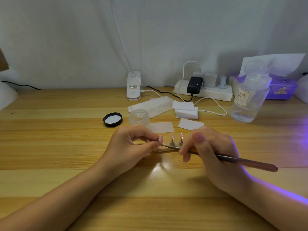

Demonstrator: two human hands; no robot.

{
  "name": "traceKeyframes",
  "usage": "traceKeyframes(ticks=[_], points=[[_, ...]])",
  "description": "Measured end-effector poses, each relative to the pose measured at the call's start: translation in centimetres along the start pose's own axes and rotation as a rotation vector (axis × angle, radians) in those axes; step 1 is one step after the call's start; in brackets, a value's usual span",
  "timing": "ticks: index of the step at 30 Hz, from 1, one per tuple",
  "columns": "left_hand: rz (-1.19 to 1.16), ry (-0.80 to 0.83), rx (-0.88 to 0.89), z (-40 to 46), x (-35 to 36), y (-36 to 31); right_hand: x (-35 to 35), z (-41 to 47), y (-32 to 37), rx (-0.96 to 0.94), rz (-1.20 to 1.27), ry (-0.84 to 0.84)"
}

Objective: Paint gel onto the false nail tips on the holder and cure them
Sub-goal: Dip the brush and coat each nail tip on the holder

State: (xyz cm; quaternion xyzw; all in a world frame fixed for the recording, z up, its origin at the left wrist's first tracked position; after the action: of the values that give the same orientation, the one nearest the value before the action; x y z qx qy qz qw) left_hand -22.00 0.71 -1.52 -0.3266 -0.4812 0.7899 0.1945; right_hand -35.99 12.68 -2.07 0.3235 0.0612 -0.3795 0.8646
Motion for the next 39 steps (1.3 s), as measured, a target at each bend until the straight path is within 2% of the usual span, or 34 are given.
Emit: traceKeyframes(ticks=[3, 6, 15, 19, 23, 31, 36, 39], points=[[0.003, 0.000, 0.003, 0.00, 0.01, -0.03, -0.02, -0.06, -0.20, 0.087, 0.072, -0.076], [0.000, -0.006, 0.005, -0.03, 0.04, -0.01, 0.13, 0.23, -0.29, 0.134, 0.025, -0.048], [0.046, -0.020, 0.025, 0.03, -0.11, 0.21, 0.10, 0.11, 0.07, 0.001, -0.022, 0.014], [0.053, -0.017, 0.031, -0.02, -0.15, 0.15, -0.04, -0.08, -0.12, 0.119, 0.127, -0.053], [0.056, -0.017, 0.026, 0.06, -0.08, 0.18, 0.05, 0.21, -0.16, 0.160, 0.068, -0.049], [0.056, -0.028, 0.024, 0.05, -0.10, 0.20, 0.22, 0.09, 0.07, -0.018, -0.039, 0.029], [0.072, -0.024, 0.019, 0.07, -0.18, 0.27, -0.02, 0.03, -0.28, 0.136, 0.109, -0.078], [0.069, -0.021, 0.013, 0.09, -0.15, 0.26, 0.07, 0.28, -0.25, 0.152, 0.062, -0.031]])
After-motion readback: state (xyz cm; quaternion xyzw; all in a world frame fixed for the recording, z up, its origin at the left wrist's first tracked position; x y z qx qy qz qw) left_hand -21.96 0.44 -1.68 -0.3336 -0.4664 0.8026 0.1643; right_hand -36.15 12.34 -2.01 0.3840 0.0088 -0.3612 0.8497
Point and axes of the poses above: each hand's wrist, its own z-axis towards the middle knuckle, its own x-axis out of the palm, y = z × x, the point moved 1 cm from there along z, towards the middle knuckle, and after that the axes turned 3 degrees about -x, right-handed, at the moved point
